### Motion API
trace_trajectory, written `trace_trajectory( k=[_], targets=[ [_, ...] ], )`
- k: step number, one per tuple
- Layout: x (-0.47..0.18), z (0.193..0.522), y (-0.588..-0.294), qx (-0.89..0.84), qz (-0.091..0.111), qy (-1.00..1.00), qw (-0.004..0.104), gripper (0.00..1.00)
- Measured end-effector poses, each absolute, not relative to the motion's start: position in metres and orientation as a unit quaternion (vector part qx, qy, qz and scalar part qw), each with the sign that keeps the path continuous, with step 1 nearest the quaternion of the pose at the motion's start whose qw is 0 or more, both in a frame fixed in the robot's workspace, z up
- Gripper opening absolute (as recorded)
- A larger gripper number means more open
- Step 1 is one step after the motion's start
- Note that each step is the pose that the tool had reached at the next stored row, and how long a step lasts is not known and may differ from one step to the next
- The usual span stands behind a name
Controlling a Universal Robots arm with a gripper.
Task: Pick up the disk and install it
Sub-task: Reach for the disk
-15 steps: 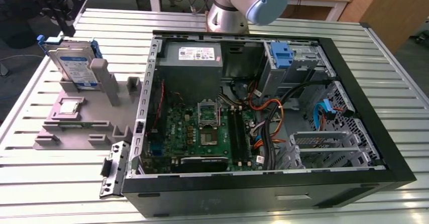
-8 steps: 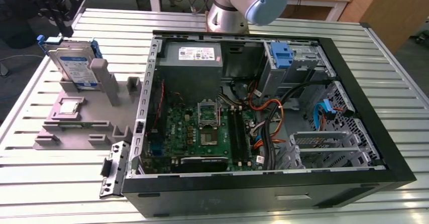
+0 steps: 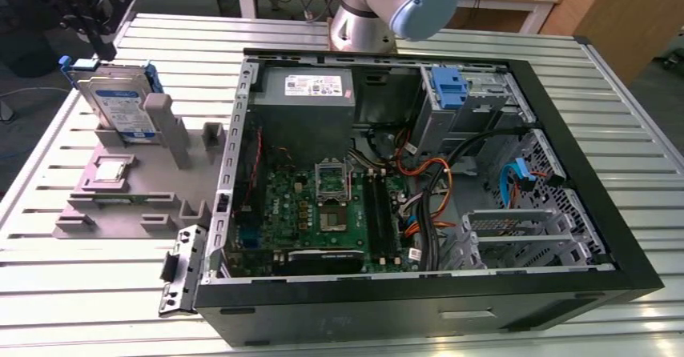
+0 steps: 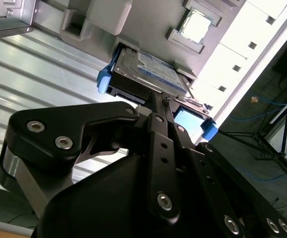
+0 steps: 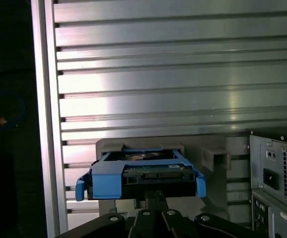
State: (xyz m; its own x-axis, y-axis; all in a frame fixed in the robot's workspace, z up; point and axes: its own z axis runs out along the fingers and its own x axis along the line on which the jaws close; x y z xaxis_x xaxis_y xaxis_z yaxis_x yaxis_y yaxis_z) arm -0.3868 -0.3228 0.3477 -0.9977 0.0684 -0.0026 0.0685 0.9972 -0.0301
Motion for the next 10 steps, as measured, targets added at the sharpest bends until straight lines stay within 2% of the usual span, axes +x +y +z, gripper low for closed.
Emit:
trace_trajectory(
  k=[10],
  targets=[
    [-0.3927,0.3466,-0.3203,0.033,-0.019,0.999,0.008,0.11]
  ],
)
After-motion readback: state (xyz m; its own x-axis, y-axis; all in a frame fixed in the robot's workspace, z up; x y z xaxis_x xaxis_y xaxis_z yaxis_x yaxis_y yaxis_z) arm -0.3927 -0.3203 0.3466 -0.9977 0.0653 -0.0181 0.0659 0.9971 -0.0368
